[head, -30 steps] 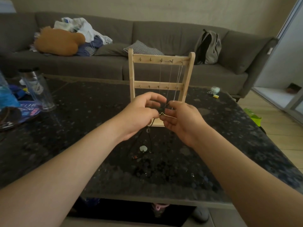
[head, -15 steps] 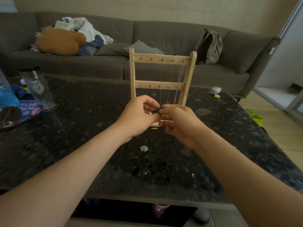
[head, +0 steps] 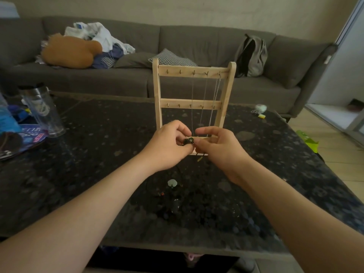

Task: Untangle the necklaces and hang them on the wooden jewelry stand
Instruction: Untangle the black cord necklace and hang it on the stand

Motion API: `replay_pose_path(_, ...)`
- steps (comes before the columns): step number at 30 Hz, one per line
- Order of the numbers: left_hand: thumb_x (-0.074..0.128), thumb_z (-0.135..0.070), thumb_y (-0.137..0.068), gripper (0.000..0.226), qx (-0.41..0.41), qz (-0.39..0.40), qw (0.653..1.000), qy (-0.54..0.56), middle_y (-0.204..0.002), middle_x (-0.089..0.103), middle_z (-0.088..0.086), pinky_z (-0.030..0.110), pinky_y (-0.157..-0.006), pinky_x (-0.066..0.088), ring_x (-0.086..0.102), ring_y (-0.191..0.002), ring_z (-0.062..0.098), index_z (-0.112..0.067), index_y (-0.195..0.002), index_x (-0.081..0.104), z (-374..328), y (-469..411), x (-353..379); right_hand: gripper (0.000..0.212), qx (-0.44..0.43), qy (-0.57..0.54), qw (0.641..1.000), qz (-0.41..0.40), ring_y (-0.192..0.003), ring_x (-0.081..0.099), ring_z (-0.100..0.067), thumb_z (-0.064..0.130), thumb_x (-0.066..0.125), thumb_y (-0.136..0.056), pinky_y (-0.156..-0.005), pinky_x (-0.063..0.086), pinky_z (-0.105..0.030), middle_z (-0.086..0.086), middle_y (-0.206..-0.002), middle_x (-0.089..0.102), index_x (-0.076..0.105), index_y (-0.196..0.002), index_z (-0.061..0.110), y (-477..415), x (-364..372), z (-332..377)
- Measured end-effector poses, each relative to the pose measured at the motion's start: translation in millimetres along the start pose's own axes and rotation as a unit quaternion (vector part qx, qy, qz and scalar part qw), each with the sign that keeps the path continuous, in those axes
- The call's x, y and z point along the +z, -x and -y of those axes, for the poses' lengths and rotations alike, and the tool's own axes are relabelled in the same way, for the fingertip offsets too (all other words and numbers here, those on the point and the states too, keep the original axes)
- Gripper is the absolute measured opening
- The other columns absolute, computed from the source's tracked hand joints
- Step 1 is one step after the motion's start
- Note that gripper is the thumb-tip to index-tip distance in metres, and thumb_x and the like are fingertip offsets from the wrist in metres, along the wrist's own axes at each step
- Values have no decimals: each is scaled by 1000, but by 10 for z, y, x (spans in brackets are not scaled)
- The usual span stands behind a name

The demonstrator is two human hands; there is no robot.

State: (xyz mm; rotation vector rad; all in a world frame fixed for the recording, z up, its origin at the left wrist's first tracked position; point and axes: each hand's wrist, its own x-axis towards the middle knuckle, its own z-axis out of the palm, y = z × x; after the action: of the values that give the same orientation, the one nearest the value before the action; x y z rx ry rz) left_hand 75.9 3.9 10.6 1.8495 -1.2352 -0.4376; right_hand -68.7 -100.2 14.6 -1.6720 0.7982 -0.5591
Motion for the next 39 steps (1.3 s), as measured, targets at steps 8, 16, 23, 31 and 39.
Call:
replay_pose_path(8, 77, -20, -96, 11, -72, -1, 993, 95, -93, 81, -4, 31, -85, 55, 73, -93, 13, -27, -103, 79, 5, -58, -19, 38, -7, 18, 1000, -3, -84, 79, -8, 7, 69, -103, -75, 60, -23, 1, -99, 80, 63, -136, 24, -18, -20, -16)
replay_pose_path(16, 60, -21, -107, 23, -122, 36, 976, 179, -101, 81, 7, 30, -71, 44, 62, -88, 18, -23, -104, 83, 15, -67, -61, 44, -8, 14, 1000, 11, -88, 81, -13, 8, 69, -103, -74, 63, -27, 0, -99, 81, 60, -142, 27, -5, -41, -12)
replay_pose_path(23, 64, -21, -108, 19, -88, 35, 981, 169, -100, 81, -5, 26, -72, 48, 66, -86, 11, -28, -113, 81, 68, -64, -55, 38, -11, -10, 1000, 18, -88, 81, -13, 9, 70, -102, -69, 57, -19, 1, -103, 81, 66, -137, 22, 31, -24, 1)
replay_pose_path(31, 73, -14, -102, 17, -91, 12, 979, 180, -99, 84, -5, 30, -74, 56, 80, -89, 13, -26, -115, 77, 16, -17, -84, 37, -45, -52, 997, -25, -86, 82, -16, 5, 76, -97, -82, 63, -37, -4, -96, 82, 59, -126, 21, 46, -22, 5)
replay_pose_path(39, 70, -20, -105, 12, -93, 14, 979, 179, -98, 84, -5, 30, -70, 56, 82, -88, 14, -20, -114, 77, -33, -4, -101, 14, -121, 95, 986, -70, -82, 79, -10, 14, 80, -96, -90, 65, -40, 3, -90, 79, 74, -103, 24, 17, -4, -43)
